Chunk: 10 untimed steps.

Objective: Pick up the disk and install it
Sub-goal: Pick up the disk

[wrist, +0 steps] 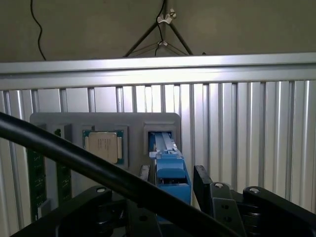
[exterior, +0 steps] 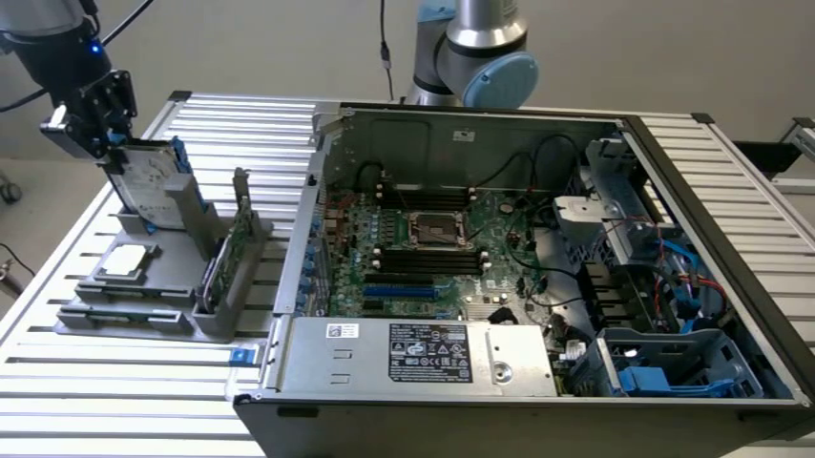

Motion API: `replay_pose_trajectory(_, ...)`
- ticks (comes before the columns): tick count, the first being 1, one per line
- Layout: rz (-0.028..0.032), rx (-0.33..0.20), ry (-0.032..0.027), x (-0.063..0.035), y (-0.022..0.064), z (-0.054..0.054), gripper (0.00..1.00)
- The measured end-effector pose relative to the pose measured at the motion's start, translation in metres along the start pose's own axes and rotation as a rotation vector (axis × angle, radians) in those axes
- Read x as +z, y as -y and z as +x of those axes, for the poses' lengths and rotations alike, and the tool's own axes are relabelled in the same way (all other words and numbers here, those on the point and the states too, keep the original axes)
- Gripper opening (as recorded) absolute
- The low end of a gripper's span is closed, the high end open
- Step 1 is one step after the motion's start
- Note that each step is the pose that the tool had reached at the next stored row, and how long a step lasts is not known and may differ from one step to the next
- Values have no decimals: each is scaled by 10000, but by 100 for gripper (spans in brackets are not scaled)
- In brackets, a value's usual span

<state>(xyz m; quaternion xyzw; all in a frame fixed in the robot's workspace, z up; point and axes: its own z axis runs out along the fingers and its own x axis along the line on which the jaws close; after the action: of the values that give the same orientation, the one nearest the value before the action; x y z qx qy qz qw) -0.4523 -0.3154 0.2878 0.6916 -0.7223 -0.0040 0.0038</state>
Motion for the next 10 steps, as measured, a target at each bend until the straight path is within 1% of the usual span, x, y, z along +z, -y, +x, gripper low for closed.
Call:
replay_pose_trajectory(6,-35,11,-14,0,1,0,48)
replay_pose_trajectory(10,-47,18,-26,0,0,-2,48)
